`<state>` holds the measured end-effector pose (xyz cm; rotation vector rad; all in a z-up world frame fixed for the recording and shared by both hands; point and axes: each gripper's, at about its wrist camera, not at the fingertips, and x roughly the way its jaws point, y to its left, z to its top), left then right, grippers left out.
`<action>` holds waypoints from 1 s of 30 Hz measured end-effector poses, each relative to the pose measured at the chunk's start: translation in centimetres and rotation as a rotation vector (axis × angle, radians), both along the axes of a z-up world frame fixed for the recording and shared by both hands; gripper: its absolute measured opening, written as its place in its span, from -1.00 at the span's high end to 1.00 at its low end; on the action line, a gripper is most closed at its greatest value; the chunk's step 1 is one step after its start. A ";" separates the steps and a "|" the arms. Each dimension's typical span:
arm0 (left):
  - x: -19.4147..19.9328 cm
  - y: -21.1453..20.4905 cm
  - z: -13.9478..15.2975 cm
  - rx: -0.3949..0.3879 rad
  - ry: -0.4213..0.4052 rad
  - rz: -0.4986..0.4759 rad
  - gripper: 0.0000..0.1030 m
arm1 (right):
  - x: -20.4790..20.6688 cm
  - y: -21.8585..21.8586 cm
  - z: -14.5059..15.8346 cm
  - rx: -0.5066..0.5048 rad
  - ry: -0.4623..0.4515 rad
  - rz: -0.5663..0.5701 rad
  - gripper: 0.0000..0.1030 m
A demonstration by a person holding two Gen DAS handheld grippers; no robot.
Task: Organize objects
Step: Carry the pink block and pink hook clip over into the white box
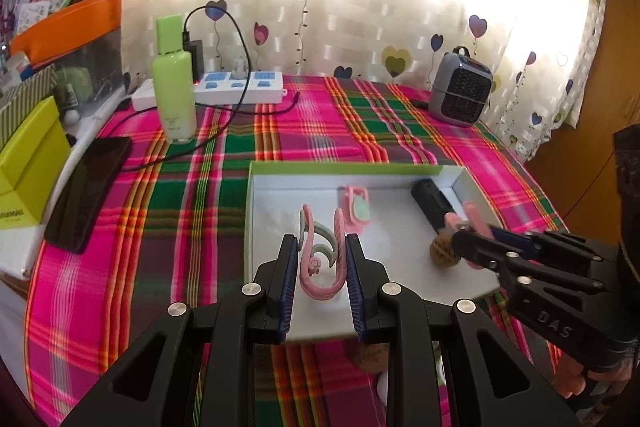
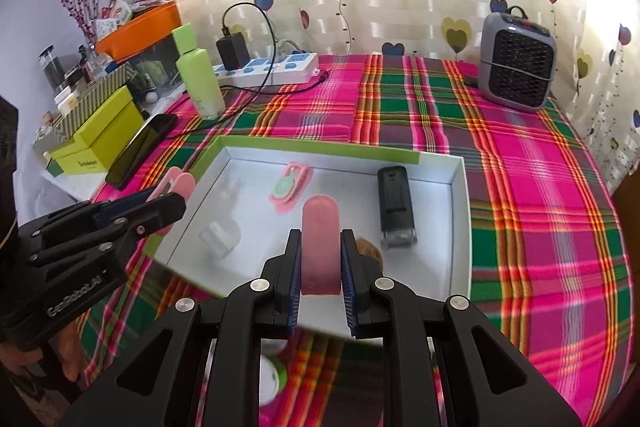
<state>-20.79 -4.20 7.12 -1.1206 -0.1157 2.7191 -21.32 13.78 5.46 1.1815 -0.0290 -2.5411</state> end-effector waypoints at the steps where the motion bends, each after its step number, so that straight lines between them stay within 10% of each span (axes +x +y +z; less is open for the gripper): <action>1: -0.5 0.0 0.1 -0.002 0.003 0.000 0.58 | -0.4 0.0 -0.1 -0.004 -0.003 -0.004 0.64; 30: -8.2 0.4 -4.2 -0.018 -0.134 -0.005 0.58 | -7.7 -2.0 -3.7 0.056 -0.124 -0.021 0.64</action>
